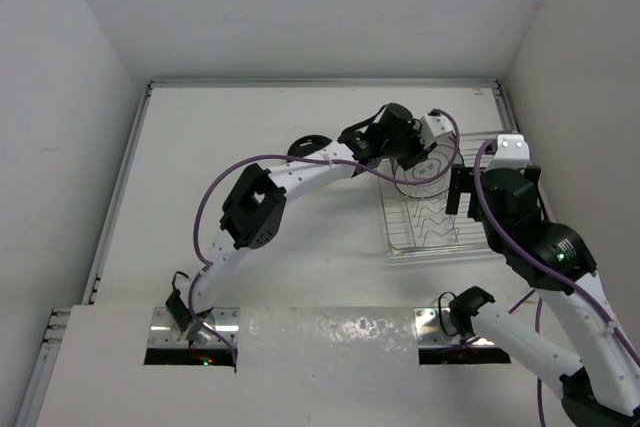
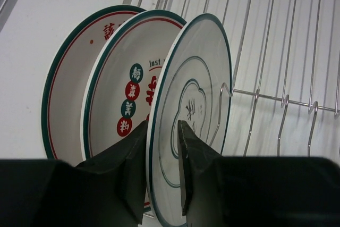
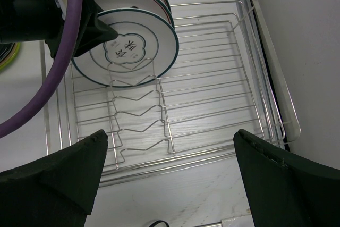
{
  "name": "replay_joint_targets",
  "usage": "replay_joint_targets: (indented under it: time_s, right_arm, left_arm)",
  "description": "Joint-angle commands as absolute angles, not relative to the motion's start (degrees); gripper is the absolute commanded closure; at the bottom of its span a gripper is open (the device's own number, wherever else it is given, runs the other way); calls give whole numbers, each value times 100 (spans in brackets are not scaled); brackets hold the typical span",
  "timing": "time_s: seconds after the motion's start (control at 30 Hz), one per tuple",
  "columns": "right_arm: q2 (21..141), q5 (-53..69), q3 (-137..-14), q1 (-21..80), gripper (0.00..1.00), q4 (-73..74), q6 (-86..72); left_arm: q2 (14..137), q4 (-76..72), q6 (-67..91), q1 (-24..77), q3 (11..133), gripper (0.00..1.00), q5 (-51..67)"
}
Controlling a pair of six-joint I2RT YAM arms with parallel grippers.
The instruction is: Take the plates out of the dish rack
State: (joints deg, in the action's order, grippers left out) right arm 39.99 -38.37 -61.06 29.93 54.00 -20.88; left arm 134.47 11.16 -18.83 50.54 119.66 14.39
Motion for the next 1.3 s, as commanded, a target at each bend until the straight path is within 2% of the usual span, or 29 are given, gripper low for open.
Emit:
replay_joint_targets:
  time_s: [0.0,0.13,0.17,0.27,0.53,0.73,0.93,1.13,1.27]
  right_arm:
    - [4043,-3850,-6126,3023,1,5159,-2013]
    - [4043,-3841,-6126,3024,1,5168,-2021]
    - [4043,-3832,-6117,3023,1,5159,-2030]
    - [4008,-3815,-6117,3023,1,5177,-2056]
    - [3955,-3832,-6179,3023,1,5256,-2092]
    - [3937,-3876,-6345,3024,1,5344,-2144]
    - [3911,-3876,-6495,3023,1,5344,-2197]
    - [3946,-3578,-6302,3023,1,4976,-2224]
    - [4226,-2842,-5916,3023,1,4632,-2329]
  left_arm:
    - [13237,888,-1907,5063,12085,78,1626]
    - [12947,678,-2030,5063,11813,83,1705]
    - [12920,651,-2065,5063,11734,93,1696]
    - [12876,685,-2223,5063,11725,100,1714]
    - [12657,703,-2540,5063,11742,100,2021]
    - [11963,502,-2058,5063,11576,100,2040]
    - [10856,-360,-1031,5063,10846,100,1416]
    - [9819,-212,303,4975,10293,100,-630]
    - [8668,403,1781,4361,9207,100,-1650]
